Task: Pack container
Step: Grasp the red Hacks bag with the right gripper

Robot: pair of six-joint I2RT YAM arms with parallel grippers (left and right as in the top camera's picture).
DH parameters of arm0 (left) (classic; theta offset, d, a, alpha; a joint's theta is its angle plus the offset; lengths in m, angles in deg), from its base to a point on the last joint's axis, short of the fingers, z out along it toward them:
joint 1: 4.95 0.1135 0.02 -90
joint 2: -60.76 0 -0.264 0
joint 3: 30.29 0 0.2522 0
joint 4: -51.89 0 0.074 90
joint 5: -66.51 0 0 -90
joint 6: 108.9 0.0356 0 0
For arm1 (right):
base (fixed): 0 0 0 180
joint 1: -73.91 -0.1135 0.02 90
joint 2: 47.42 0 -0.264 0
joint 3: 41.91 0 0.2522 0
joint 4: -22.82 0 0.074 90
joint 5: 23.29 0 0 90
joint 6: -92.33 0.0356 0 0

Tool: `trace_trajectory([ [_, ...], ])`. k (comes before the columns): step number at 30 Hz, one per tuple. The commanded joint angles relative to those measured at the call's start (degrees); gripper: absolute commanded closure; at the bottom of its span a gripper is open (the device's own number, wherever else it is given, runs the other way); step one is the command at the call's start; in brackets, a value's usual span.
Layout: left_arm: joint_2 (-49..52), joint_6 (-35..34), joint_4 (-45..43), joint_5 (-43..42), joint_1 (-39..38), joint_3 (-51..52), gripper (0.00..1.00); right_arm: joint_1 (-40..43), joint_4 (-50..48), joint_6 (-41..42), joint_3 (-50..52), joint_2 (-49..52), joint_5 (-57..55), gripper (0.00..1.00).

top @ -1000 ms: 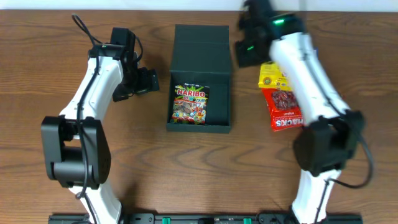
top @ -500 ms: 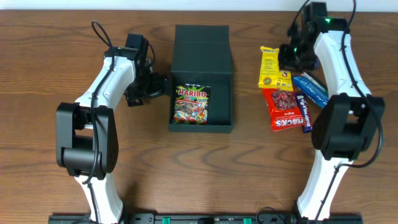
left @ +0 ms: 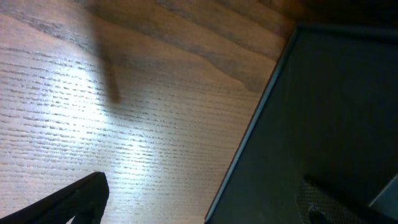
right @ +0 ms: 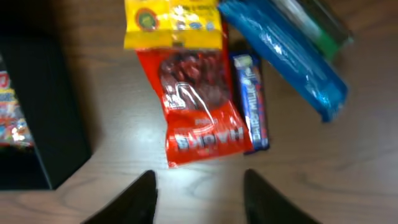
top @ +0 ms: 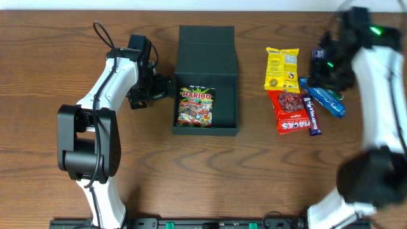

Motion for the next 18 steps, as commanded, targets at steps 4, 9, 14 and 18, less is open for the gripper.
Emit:
trace_trajectory([
  [4, 0.1, -0.2, 0.0, -0.1, 0.1, -0.3, 0.02, 5.9, -6.8, 6.4, 23.3, -5.0, 15.0, 0.46],
  [9, 0.1, 0.2, 0.1, -0.1, 0.1, -0.3, 0.02, 7.5, -15.0, 15.1, 34.9, -5.0, 19.2, 0.42],
  [14, 0.1, 0.2, 0.1, -0.1, 0.1, -0.3, 0.02, 7.5, -22.9, 24.3, 40.0, -5.0, 15.2, 0.39],
  [18, 0.1, 0.9, 0.1, -0.1, 0.1, -0.3, 0.03, 7.5, -29.8, 28.6, 42.3, -4.9, 13.9, 0.4],
])
